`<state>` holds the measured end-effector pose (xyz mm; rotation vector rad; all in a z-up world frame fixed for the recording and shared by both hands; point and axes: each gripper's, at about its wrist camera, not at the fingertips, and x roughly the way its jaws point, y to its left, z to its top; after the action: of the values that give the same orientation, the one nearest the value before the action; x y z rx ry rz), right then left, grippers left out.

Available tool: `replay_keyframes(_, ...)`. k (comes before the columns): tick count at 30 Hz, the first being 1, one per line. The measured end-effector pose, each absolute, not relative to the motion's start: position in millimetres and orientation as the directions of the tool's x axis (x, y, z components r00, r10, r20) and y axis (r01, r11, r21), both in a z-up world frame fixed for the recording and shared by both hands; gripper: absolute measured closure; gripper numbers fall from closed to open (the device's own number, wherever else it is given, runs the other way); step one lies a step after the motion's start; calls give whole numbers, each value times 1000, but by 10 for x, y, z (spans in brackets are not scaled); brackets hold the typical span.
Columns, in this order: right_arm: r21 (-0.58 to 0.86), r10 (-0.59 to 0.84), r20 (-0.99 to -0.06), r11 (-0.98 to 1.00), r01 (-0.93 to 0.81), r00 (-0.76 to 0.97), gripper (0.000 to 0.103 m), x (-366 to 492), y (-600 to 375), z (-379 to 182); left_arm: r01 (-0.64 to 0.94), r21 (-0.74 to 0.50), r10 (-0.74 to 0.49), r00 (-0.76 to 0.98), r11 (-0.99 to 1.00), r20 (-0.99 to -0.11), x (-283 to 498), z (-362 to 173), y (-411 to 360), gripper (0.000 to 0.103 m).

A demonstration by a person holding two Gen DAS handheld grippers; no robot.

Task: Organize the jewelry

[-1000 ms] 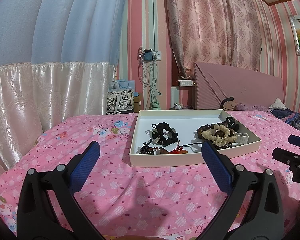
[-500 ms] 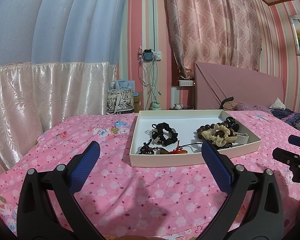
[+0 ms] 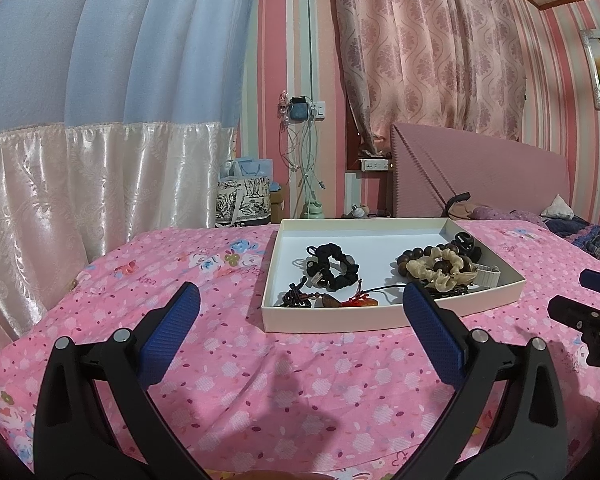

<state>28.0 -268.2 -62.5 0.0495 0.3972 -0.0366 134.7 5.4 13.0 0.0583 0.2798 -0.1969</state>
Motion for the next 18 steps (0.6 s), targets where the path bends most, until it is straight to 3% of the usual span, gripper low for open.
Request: replay_keyframes(18, 31, -39, -414, 998, 57, 909, 9, 322, -2679, -639, 195, 30, -180, 947, 980, -266, 1318, 131, 63, 3)
